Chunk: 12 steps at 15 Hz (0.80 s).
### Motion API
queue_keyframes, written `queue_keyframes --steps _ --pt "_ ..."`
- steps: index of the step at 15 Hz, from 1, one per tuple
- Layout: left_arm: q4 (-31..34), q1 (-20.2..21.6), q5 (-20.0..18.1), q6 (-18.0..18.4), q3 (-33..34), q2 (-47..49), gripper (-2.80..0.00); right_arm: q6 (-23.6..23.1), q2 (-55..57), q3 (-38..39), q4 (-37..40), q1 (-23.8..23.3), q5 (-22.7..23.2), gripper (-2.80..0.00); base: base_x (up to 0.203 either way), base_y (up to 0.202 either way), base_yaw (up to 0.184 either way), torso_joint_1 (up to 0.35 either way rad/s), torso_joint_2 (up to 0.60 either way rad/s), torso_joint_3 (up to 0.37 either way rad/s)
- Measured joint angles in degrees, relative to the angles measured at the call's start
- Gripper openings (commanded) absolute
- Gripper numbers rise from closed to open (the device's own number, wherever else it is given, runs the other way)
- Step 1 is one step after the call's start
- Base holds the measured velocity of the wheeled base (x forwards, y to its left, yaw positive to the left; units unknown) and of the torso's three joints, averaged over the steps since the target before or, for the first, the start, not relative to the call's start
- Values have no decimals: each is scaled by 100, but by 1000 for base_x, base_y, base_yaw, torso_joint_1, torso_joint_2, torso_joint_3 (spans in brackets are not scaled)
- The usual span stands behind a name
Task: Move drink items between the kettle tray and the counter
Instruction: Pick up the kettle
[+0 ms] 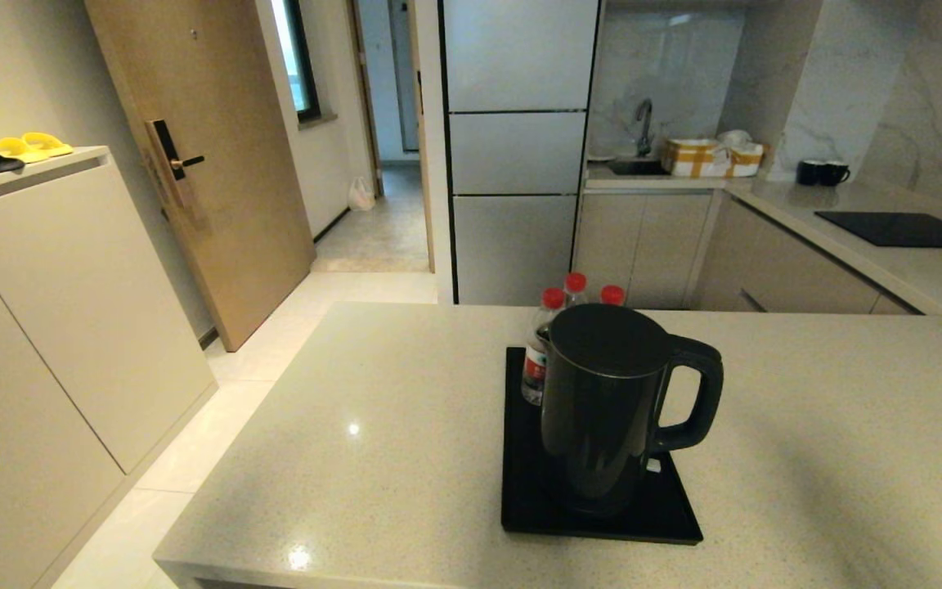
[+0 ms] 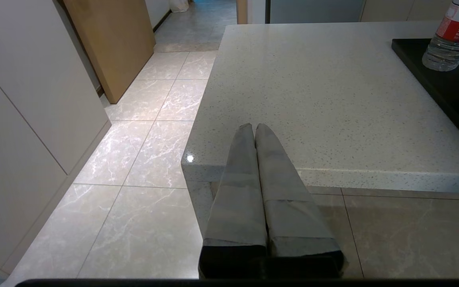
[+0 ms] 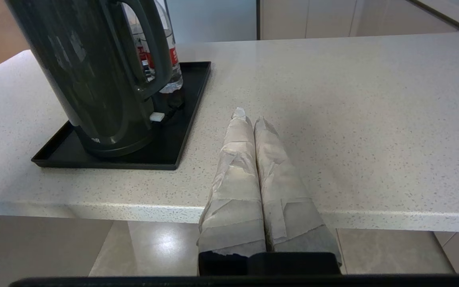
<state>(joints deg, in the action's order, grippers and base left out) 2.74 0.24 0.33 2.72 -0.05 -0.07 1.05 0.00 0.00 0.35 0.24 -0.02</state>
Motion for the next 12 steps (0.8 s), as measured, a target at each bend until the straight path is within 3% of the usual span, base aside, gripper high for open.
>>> queue_keyframes --steps 12 --pt "4 0 1 -2 0 0 -280 -50 0 0 8 0 2 -280 0 0 0 0 0 0"
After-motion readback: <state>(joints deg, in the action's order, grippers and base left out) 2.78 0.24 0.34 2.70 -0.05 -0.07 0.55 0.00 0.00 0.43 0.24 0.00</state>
